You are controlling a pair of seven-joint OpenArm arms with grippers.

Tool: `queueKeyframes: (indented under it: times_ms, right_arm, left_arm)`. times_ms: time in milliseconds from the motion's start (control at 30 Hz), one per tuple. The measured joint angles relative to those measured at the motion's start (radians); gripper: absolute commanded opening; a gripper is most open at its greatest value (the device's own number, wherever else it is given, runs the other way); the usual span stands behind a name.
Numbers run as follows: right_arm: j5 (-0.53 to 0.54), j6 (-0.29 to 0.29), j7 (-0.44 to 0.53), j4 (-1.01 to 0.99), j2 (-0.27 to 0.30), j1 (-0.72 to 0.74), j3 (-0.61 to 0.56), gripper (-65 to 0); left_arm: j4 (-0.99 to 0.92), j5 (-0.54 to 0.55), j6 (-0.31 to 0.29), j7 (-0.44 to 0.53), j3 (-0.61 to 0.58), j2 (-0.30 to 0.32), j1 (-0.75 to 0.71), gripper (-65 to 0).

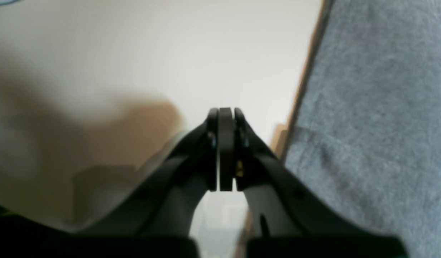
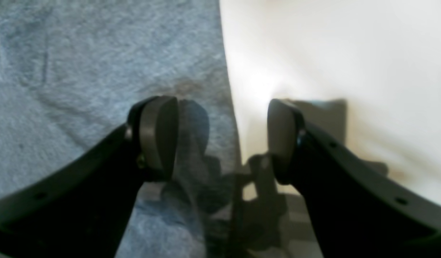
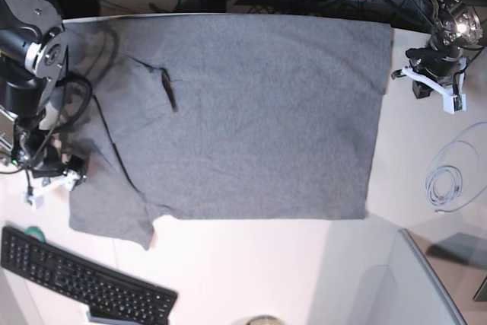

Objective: Layout the t-shirt on the table in an organized manner, then fold the t-shirt properly
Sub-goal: 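Grasp the shirt side edge near the sleeve with the right gripper, then move the left gripper along the shirt side toward the hem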

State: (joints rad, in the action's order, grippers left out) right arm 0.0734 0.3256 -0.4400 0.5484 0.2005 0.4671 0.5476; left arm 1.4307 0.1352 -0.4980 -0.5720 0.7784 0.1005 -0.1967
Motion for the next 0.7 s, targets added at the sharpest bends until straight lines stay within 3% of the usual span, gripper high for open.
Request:
queueKeyframes:
  times_ms: [233, 600, 700]
  right_arm:
    - [0.005, 0.006, -0.016, 0.005, -0.013, 0.0, -0.003, -29.3]
    - [0.005, 0.006, -0.059, 0.008, -0.014, -0.003, -0.003, -62.1]
    - [0.004, 0.006, -0.06, 0.008, -0.016, -0.003, -0.003, -64.5]
  left_arm:
    - [-0.003, 0.0, 0.0, 0.0, 0.0, 0.002, 0.005, -65.0]
    - [-0.006, -0.002, 0.001, -0.002, -0.004, 0.003, 0.015, -65.0]
    - [-0.034, 0.002, 0.0, 0.0, -0.008, 0.003, 0.053, -65.0]
